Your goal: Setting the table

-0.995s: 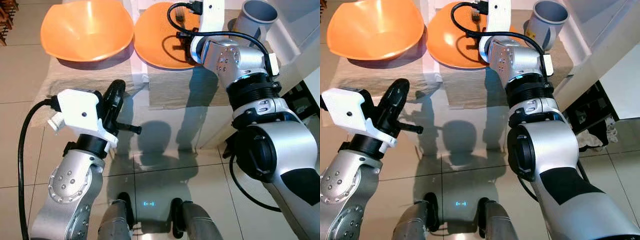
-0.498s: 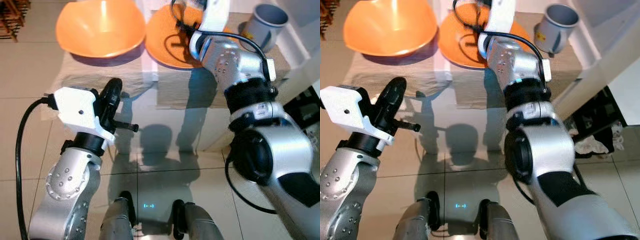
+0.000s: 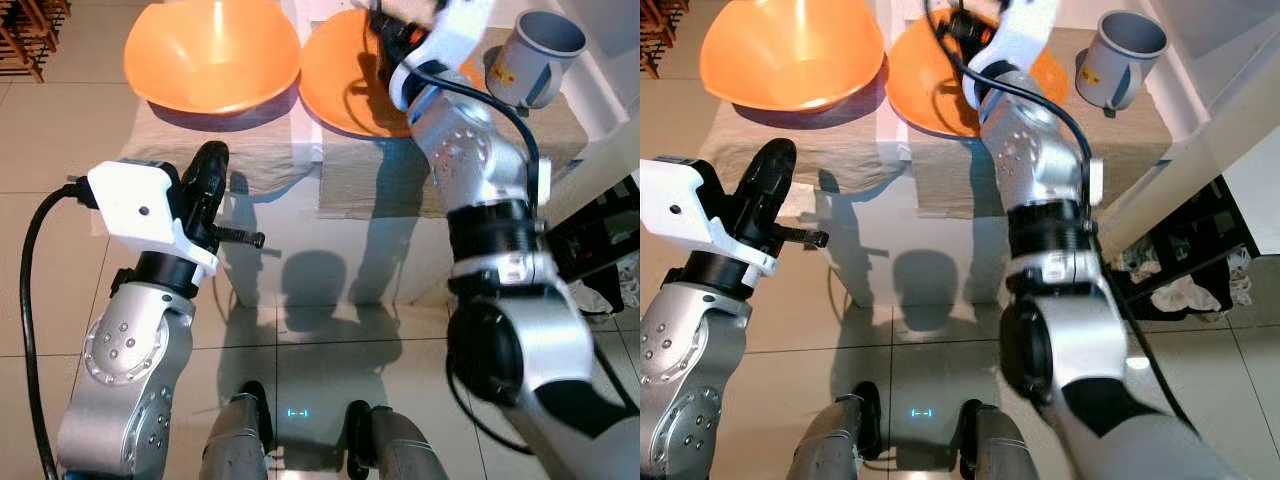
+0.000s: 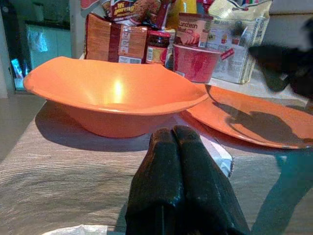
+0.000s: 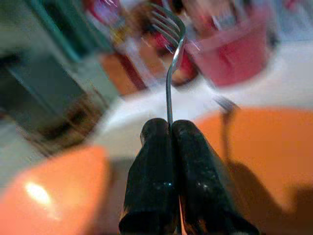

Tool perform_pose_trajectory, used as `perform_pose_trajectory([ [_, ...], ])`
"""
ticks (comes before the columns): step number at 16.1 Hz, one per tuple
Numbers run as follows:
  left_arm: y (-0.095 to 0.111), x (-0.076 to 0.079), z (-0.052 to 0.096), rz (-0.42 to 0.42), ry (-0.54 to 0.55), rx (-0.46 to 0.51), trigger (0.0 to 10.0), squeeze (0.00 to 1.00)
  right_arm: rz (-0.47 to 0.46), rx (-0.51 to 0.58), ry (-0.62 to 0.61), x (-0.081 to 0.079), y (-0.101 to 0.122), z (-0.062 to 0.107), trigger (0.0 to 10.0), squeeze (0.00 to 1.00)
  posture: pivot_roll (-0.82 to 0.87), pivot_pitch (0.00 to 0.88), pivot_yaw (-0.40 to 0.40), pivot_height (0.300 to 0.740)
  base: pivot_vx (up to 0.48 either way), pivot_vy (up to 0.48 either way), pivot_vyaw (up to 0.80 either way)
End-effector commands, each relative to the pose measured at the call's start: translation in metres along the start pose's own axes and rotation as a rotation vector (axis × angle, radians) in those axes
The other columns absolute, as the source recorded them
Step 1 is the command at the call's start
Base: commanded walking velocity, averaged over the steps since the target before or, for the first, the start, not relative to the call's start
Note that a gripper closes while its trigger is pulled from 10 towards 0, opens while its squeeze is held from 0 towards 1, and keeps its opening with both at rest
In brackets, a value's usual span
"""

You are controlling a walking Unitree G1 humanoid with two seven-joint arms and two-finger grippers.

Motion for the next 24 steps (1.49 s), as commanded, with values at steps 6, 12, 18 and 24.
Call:
perform_pose_trajectory([
  [6,-0.006,-0.031,0.006,0.125,0.113,0.022,10.0,0.00,-0.389,0.166,0.429,-0.039,0.025,0.066,10.0,0.00,-0.03,0.200,-0.029,0.740,0.000,0.000,0.00],
  [12,-0.005,-0.024,0.011,0.225,0.053,0.063,10.0,0.00,-0.439,0.026,0.718,-0.061,-0.002,0.128,10.0,0.00,-0.04,0.173,-0.033,0.740,0.000,-0.374,0.00],
  [18,-0.012,-0.024,0.011,0.264,0.034,0.073,10.0,0.00,-0.352,-0.115,0.695,-0.060,-0.034,0.136,10.0,0.00,-0.06,0.161,-0.044,0.740,0.000,-0.457,0.00],
  [24,-0.034,-0.026,0.013,0.295,0.051,0.037,10.0,0.00,-0.307,-0.178,0.712,-0.063,-0.048,0.140,10.0,0.00,-0.06,0.131,-0.066,0.740,0.000,-0.454,0.00],
])
Point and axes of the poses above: a point about 5 cm out from each wrist's last joint towards the gripper, its own z axis pointing back from the gripper into the wrist, its own y axis along the axis of the wrist's last joint, x = y × z, the point moved 6 cm from there along -z, pointing out of the wrist towards the gripper, and after that the axes turned 5 degrees about z, right-handed, at the moved point
